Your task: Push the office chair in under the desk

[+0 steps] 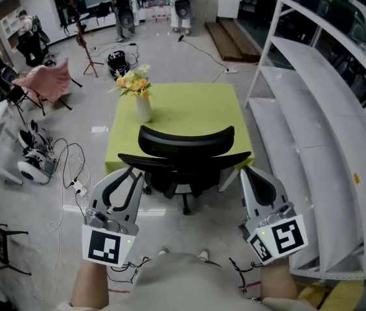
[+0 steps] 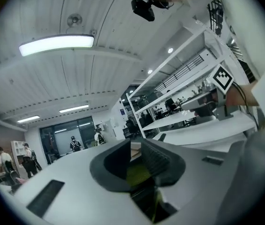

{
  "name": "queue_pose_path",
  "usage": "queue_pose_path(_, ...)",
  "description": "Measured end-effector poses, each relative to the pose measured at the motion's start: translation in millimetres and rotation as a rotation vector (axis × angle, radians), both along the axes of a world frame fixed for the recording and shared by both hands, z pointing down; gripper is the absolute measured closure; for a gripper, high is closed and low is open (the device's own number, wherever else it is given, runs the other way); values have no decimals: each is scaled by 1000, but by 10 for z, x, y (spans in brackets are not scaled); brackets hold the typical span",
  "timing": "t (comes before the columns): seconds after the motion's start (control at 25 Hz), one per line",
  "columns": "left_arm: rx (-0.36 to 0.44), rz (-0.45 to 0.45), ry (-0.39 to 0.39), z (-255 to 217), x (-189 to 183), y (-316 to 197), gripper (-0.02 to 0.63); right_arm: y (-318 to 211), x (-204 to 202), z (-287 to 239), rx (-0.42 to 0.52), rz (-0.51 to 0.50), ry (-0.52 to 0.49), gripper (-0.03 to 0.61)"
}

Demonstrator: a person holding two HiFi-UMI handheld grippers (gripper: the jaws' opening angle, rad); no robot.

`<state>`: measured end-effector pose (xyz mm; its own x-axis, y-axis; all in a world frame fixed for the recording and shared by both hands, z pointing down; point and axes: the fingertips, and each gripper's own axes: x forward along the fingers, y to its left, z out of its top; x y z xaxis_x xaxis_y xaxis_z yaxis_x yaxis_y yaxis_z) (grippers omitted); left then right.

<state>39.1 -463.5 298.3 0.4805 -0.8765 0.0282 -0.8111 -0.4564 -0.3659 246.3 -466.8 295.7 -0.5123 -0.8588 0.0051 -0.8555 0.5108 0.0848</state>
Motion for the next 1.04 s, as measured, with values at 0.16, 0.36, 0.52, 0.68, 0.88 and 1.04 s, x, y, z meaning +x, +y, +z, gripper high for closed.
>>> queue_pose_path(0.16, -28, -5, 23, 132, 3, 65, 585, 80, -47, 213, -51, -9, 10, 572)
queue_pose_path(0.36, -100, 19, 72, 374, 37, 86, 606, 117, -122, 430, -75, -7, 69, 572)
queue_pose_path(0.52, -105, 20, 61, 478, 77, 77, 606, 110, -168, 557, -95, -10, 83, 572)
queue_pose_path(0.68, -106, 5, 31, 524, 63, 62, 607, 114, -214, 565, -85, -19, 106, 572)
queue_pose_path(0.88, -94, -3, 24, 479, 28, 51, 607, 129, -232, 539, -66, -22, 158, 572)
queue_pose_path(1.04, -84, -9, 16, 458, 16, 58, 607, 132, -223, 519, -60, -26, 157, 572)
